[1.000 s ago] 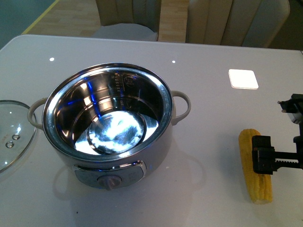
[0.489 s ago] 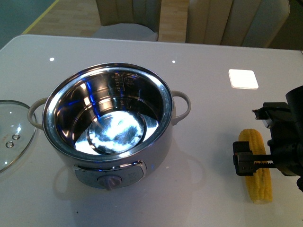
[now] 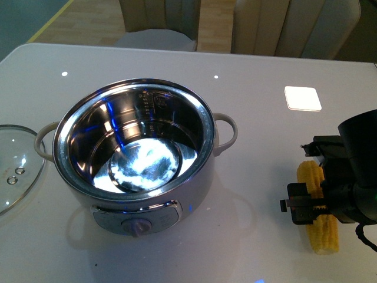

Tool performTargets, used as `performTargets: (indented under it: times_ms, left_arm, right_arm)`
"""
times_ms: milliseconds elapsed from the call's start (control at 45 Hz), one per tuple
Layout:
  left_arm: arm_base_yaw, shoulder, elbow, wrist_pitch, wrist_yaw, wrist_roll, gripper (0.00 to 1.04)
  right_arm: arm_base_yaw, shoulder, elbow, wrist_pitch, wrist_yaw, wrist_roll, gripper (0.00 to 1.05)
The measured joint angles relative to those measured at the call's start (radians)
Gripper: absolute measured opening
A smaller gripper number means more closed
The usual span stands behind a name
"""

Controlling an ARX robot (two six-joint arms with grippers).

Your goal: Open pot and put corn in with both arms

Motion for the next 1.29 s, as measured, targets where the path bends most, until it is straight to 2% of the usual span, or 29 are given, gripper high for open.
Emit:
performTargets:
  times_ms: [178, 267, 400, 644, 844, 1067, 1289]
  left_arm:
    - [0.0, 0.0, 0.0, 0.0, 0.0, 0.0, 0.98]
    - [0.0, 0.0, 0.0, 0.0, 0.0, 0.0, 0.98]
    - [0.0, 0.0, 0.0, 0.0, 0.0, 0.0, 0.98]
    - [0.0, 0.0, 0.0, 0.0, 0.0, 0.0, 0.98]
    - [0.0, 0.0, 0.0, 0.0, 0.0, 0.0, 0.98]
    - [0.0, 0.0, 0.0, 0.0, 0.0, 0.0, 0.98]
    - [0.0, 0.0, 0.0, 0.0, 0.0, 0.0, 0.98]
  right_arm:
    - [-0.008, -0.024, -0.04, 0.021, -0.021, -0.011, 0.37]
    - [-0.024, -0.08, -0.086, 0.033, -0.046, -0.029, 0.3]
    - [-0.057, -0.249, -0.169, 0.016, -0.109, -0.041, 0.24]
    - [-0.051, -0.554, -0.223, -0.102, -0.192, -0.012, 0.25]
    - [0.029, -0.762, -0.183, -0.217, -0.203, 0.054, 0.25]
    - [0.14, -0.796, -0.067, -0.273, -0.195, 0.139, 0.29]
    - [0.254, -0.693, 0.108, -0.294, -0.18, 0.223, 0.31]
